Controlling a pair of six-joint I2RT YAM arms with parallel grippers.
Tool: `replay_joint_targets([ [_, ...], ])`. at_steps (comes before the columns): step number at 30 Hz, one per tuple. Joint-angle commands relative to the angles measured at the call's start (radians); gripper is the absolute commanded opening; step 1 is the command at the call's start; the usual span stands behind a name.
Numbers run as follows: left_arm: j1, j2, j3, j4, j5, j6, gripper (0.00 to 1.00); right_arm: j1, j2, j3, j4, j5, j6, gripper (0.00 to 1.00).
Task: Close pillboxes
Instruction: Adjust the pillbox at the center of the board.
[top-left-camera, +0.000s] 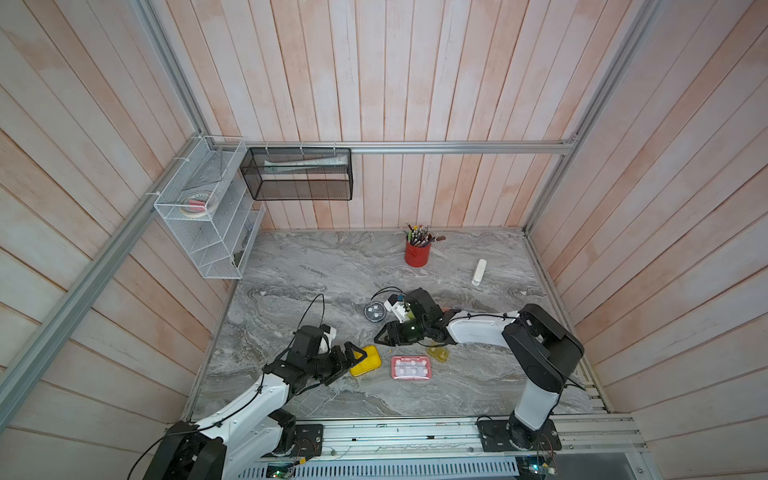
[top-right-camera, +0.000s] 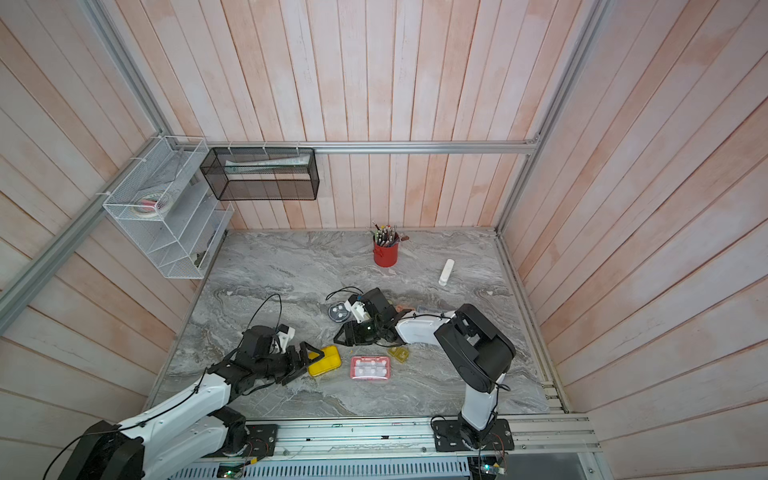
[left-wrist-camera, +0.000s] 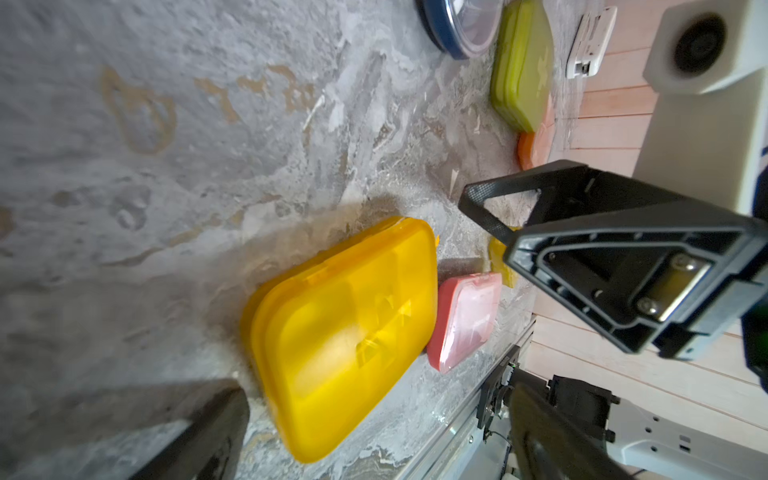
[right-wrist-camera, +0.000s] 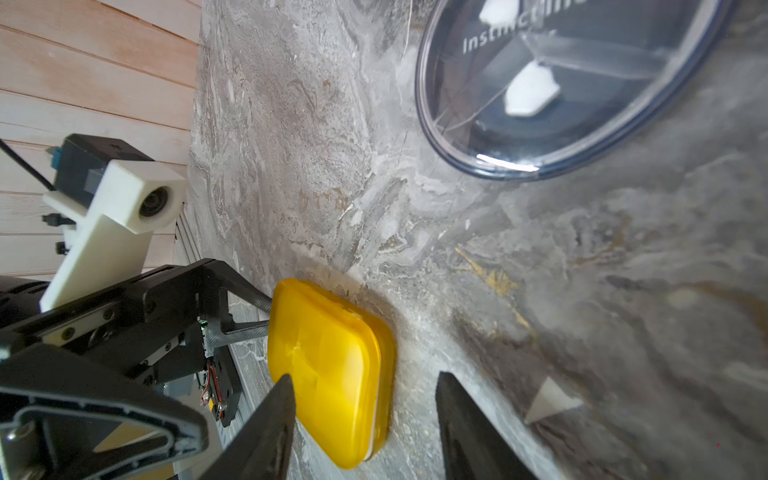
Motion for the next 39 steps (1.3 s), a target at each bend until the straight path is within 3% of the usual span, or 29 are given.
replay_joint_targets([
  [1, 0.003, 0.078, -0.021, 0.106, 0.071, -0.03, 1.0, 0.011, 0.019, -0.009, 0.01, -0.01, 0.013, 0.56],
  [13, 0.034, 0.307, 0.094, 0.172, 0.086, 0.075, 1.0, 0.004, -0.028, 0.004, -0.081, 0.063, -0.006, 0.56],
  [28, 0.034, 0.148, 0.031, -0.015, 0.013, 0.145, 0.99, -0.003, -0.031, -0.041, -0.111, -0.006, -0.031, 0.56],
  [39, 0.034, 0.166, -0.028, 0.115, 0.063, 0.085, 0.96, 0.015, -0.015, -0.073, -0.05, -0.078, 0.014, 0.57],
])
